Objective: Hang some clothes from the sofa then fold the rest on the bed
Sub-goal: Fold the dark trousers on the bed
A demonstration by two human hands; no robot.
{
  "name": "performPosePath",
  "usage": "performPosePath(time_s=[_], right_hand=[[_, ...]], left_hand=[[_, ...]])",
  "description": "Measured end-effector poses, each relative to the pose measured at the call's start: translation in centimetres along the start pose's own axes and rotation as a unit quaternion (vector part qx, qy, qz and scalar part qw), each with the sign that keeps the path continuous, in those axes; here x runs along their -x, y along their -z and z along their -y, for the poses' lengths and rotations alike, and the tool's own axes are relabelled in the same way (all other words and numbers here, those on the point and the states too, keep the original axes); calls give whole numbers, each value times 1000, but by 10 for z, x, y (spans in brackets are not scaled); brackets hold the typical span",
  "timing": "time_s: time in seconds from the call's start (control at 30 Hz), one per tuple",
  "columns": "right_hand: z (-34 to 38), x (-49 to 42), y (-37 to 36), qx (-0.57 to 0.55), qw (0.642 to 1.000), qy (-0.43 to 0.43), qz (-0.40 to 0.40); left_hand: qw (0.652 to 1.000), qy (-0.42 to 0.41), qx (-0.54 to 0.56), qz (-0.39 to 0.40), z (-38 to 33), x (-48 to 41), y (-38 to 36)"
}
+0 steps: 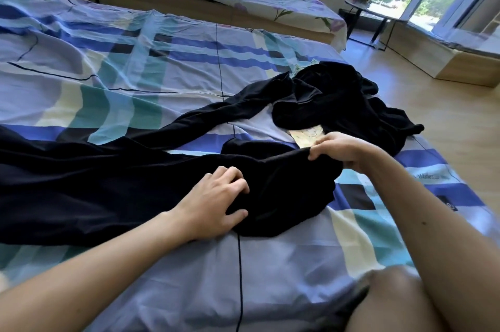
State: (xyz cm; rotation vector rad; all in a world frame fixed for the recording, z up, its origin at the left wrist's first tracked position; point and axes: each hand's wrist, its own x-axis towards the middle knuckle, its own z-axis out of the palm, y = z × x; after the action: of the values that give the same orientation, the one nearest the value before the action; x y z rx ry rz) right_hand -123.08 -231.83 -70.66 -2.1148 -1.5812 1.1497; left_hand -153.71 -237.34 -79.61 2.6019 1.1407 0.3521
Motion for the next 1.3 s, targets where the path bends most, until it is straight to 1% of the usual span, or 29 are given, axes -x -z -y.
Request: performPosePath(time_s=[0.07, 0.1, 0.2, 0.23, 0.27, 0.33, 0.4, 0.43, 0.47, 0.53, 0.57, 0.67, 0.73, 0.77, 0.83, 0.87, 0.93, 1.0, 1.1, 1.13, 1.2, 1.3], right_hand=[[-10, 11, 3, -8, 999, -14, 29], [-17, 9, 0, -13, 1000, -6, 17], [-24, -9, -15, -58, 989, 72, -116], [-22, -15, -20, -53, 985, 101, -132], [-19, -23, -26, -41, 984, 125, -123], [-12, -33, -35, 22, 986, 156, -56], [-3, -39, -45, 129, 979, 160, 8], [0, -41, -48, 169, 974, 150, 25], [5, -38, -48, 178, 973, 144, 34], [9, -28, -39, 123, 981, 144, 42], [9, -19, -30, 75, 986, 147, 27], [-7, 6, 8, -71, 985, 140, -74], [-19, 25, 34, -149, 972, 107, -150], [-27, 35, 47, -190, 962, 91, -174], [-52, 54, 73, -212, 950, 72, -217], [-63, 61, 82, -166, 954, 63, -242], [-95, 69, 96, -38, 955, 48, -290], [-120, 74, 103, 57, 950, 22, -305], [-143, 80, 102, 96, 945, -14, -312], [-148, 83, 101, 108, 944, -24, -310], [-158, 83, 99, 108, 952, -33, -285], [-174, 79, 101, 63, 960, -51, -269]], left_hand=[[1000, -2, -12, 19, 0, 1, -3], [1000, -4, -13, 23, -1, 1, -4], [1000, -13, -8, 27, -5, -1, -5], [999, -17, -5, 26, -6, -1, -6], [999, -20, -3, 26, -7, 0, -7], [999, -23, -3, 30, -9, 0, -9], [999, -24, -7, 34, -10, 1, -9], [999, -24, -8, 35, -11, 2, -9], [999, -23, -9, 37, -11, 3, -9], [999, -21, -9, 40, -11, 4, -9], [999, -22, -12, 42, -11, 4, -9], [998, -22, -27, 51, -13, -1, -7], [998, -21, -32, 55, -11, -2, -6], [998, -22, -34, 56, -10, -3, -5], [997, -27, -41, 64, -11, -7, -3], [996, -24, -44, 72, -10, -7, 0], [995, -20, -49, 80, -13, -15, 4], [998, -7, -36, 45, -21, -29, 6], [997, -27, 0, -69, -45, -63, -2], [995, -35, 11, -94, -58, -77, -8], [994, -44, 32, -94, -83, -103, -18], [998, -52, 27, -31, -110, -139, -34]])
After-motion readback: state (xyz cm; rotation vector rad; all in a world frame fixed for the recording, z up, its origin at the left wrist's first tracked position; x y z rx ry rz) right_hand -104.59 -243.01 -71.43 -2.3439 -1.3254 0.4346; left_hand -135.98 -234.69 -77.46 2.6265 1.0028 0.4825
